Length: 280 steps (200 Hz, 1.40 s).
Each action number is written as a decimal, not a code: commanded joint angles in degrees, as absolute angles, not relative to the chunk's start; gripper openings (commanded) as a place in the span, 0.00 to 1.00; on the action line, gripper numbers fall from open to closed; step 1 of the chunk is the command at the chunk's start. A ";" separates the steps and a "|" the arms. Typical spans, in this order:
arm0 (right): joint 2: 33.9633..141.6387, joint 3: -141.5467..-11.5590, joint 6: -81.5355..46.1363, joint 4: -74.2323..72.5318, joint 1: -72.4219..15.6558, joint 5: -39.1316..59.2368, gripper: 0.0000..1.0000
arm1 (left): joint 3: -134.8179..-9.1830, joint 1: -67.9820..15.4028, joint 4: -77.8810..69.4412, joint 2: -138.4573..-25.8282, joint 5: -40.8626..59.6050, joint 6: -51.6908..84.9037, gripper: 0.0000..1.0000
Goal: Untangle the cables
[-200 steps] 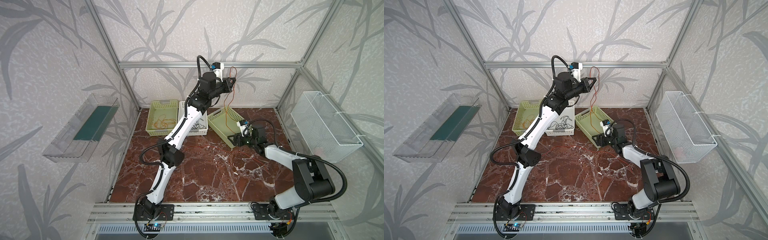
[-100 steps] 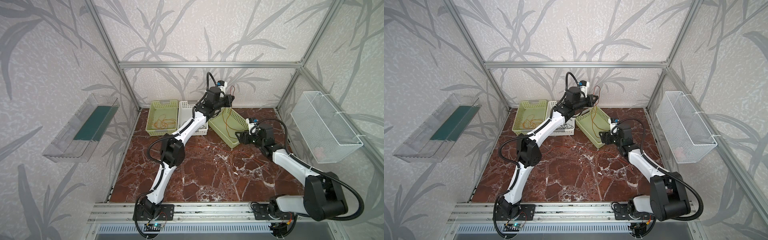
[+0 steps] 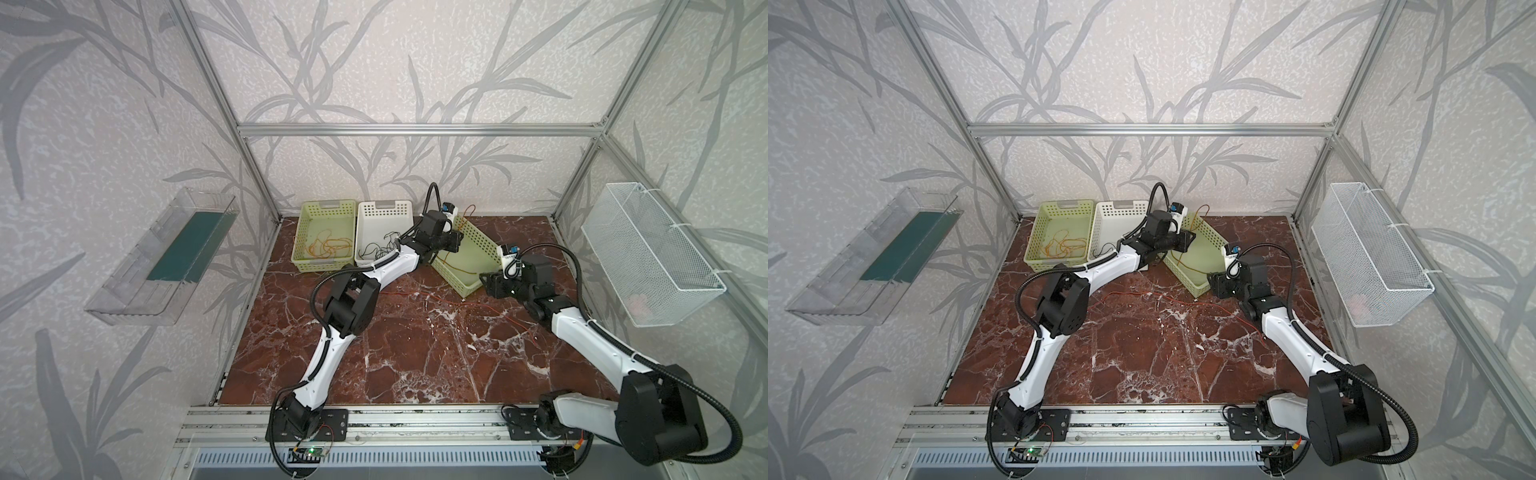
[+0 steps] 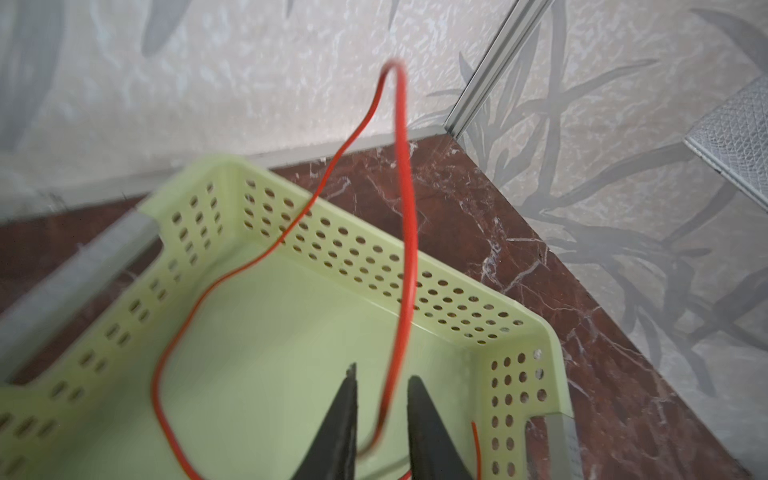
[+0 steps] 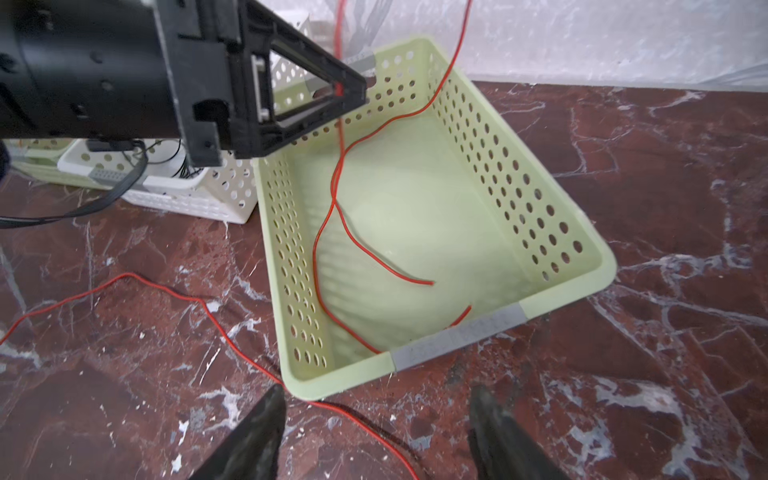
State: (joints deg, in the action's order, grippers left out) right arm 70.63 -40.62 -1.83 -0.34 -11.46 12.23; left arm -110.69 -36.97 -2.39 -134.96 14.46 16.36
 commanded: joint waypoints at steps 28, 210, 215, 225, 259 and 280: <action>65.33 -38.43 10.96 1.93 -11.77 18.19 0.66 | -102.72 -37.66 2.68 -125.24 9.40 6.68 0.98; 105.87 -68.87 30.86 21.46 -31.91 13.66 0.60 | -64.34 -26.34 3.80 -78.33 -1.05 0.52 0.99; 106.84 -69.78 30.84 22.09 -31.95 13.18 0.59 | -63.93 -26.24 4.01 -77.68 -1.35 0.08 0.99; 109.04 -72.11 31.45 24.52 -31.91 13.05 0.59 | -63.19 -26.08 4.13 -76.57 -1.54 -0.48 0.99; 114.03 -76.53 32.47 29.17 -31.95 11.55 0.52 | -61.85 -25.67 3.96 -73.99 -2.28 -2.07 0.99; 116.00 -77.58 33.47 29.19 -31.87 10.71 0.34 | -61.61 -25.55 4.13 -73.39 -2.76 -3.01 0.99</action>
